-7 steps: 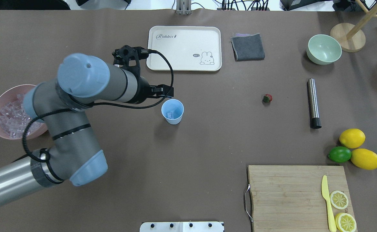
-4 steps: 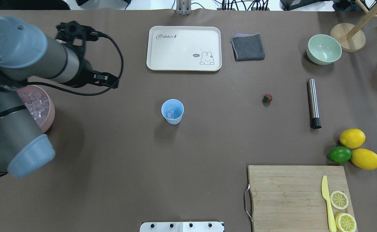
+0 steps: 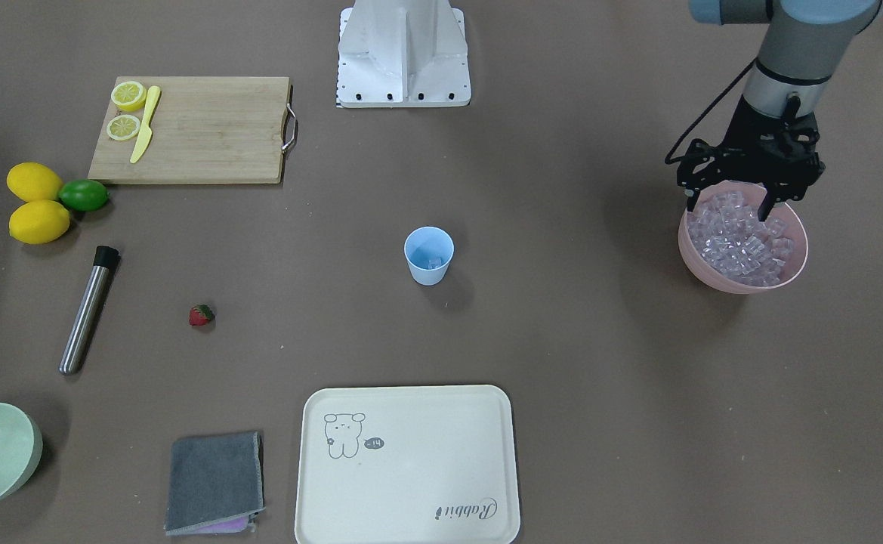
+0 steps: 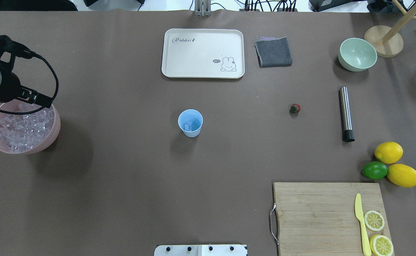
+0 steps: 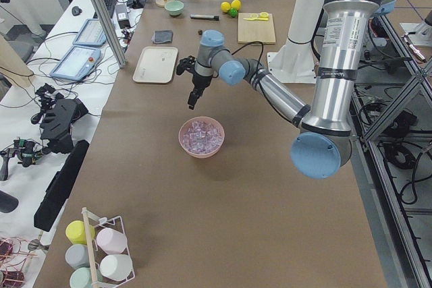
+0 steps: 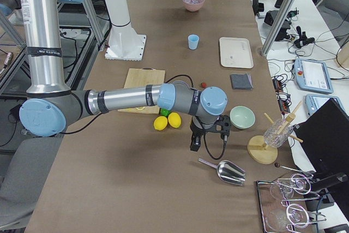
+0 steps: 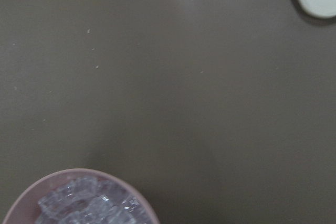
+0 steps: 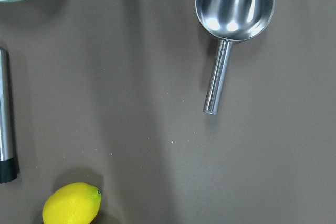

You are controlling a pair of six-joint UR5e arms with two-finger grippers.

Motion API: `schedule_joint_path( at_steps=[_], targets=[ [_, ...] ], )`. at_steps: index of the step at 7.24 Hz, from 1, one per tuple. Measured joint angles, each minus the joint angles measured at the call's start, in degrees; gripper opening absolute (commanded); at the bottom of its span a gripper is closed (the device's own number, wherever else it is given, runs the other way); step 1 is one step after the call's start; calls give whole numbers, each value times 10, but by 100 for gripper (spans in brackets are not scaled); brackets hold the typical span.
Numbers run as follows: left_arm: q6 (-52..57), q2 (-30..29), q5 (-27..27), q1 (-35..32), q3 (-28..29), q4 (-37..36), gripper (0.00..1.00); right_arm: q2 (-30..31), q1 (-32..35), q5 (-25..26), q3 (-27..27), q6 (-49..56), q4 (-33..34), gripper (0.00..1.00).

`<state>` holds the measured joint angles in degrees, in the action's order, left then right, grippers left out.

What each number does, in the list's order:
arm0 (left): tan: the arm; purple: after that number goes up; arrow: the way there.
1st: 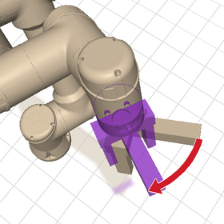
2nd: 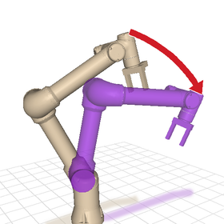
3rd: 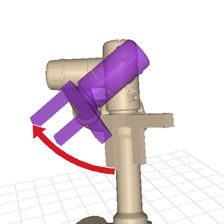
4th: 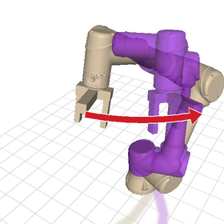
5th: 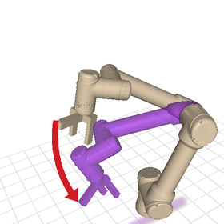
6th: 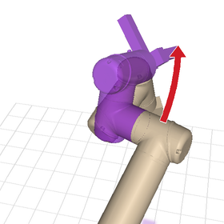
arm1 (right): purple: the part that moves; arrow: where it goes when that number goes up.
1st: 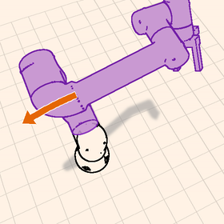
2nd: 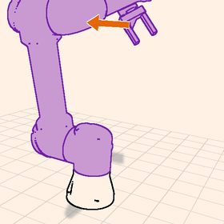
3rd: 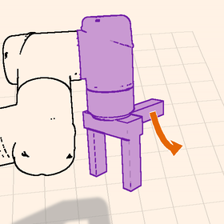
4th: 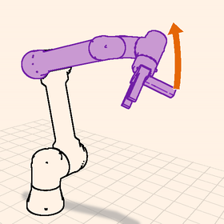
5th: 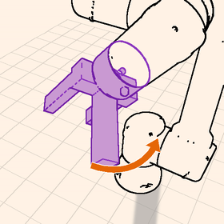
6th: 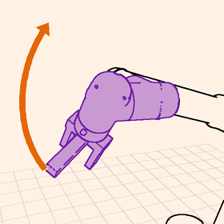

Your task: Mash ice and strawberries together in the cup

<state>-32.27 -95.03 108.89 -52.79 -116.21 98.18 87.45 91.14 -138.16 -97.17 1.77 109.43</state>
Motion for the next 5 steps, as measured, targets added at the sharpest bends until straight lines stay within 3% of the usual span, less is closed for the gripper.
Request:
schedule_joint_path(
  at_steps=[2, 5],
  targets=[
    [47, 30, 3, -27, 78, 96, 97, 0, 0, 0, 2, 1, 0, 100],
    [29, 42, 10, -38, 104, 117, 97, 1, -1, 0, 5, 1, 0, 100]
  ],
)
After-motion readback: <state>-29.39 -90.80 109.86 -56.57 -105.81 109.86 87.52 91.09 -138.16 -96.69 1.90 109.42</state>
